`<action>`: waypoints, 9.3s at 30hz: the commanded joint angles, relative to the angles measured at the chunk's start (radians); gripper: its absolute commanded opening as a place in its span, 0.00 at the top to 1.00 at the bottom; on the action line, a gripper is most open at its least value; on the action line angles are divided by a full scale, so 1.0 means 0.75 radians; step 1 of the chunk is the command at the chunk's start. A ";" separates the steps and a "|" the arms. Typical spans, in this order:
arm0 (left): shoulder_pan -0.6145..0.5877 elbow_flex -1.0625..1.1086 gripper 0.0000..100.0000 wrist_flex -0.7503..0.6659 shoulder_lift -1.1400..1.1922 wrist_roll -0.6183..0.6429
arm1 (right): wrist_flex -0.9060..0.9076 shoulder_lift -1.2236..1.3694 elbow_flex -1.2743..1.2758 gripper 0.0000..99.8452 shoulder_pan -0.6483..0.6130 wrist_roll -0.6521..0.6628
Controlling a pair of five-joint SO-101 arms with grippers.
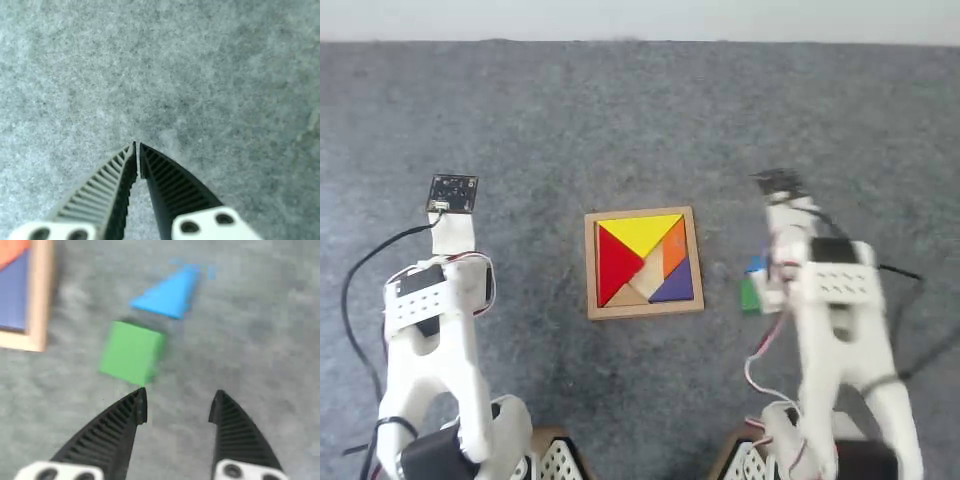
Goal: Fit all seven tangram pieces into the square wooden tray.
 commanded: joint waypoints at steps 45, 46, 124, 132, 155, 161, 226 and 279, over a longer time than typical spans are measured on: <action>0.008 0.474 0.99 -0.151 -0.779 -0.020 | 0.038 0.353 -0.166 0.71 -0.236 -0.141; 0.008 0.474 0.99 -0.153 -0.771 -0.041 | -0.005 0.418 -0.166 0.71 -0.242 -0.176; 0.010 0.474 0.99 -0.153 -0.747 -0.065 | -0.048 0.697 -0.714 0.99 -0.899 -0.168; 0.010 0.474 0.99 -0.155 -0.747 -0.065 | -0.052 1.020 -0.937 0.99 -0.928 -0.100; 0.010 0.474 0.99 -0.158 -0.747 -0.063 | 0.099 1.051 -1.045 0.76 -1.046 0.006; 0.010 0.476 0.99 -0.158 -0.747 -0.063 | 0.103 0.956 -1.045 0.76 -0.963 -0.088; 0.006 0.476 0.99 -0.153 -0.747 -0.068 | -0.001 1.149 -0.878 0.95 -0.093 -0.900; 0.006 0.476 0.99 -0.151 -0.747 -0.068 | -0.570 2.051 -2.480 0.99 -0.453 -0.391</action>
